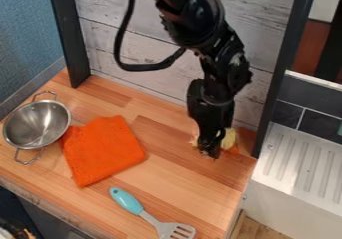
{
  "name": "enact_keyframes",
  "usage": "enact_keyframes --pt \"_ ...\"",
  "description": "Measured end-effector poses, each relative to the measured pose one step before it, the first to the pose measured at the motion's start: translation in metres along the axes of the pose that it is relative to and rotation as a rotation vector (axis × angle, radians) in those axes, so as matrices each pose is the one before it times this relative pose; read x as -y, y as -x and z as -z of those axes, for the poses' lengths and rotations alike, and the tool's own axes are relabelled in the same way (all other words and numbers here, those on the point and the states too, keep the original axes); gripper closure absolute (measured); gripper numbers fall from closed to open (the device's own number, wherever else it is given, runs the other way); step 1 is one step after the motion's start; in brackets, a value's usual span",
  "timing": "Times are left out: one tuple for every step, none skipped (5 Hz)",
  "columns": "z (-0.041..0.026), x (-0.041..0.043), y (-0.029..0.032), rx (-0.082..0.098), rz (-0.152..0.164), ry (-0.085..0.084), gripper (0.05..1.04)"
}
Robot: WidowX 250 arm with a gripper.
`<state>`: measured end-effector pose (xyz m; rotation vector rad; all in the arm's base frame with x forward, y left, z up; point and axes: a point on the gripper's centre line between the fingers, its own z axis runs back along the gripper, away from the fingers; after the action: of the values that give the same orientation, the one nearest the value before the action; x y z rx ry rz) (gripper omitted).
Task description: Put the yellow duck doll in the silver bowl
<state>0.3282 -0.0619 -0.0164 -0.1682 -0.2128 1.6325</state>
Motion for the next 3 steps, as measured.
enact_keyframes --pt "0.00921 0.00407 0.00432 -0.0248 0.0392 0.0278 0.382" --pt "0.00047 0.00021 0.0 -0.0014 -0.0002 0.0078 0.653" --pt "0.0003 -0.0037 -0.00166 0.0081 0.0013 -0.0131 0.788"
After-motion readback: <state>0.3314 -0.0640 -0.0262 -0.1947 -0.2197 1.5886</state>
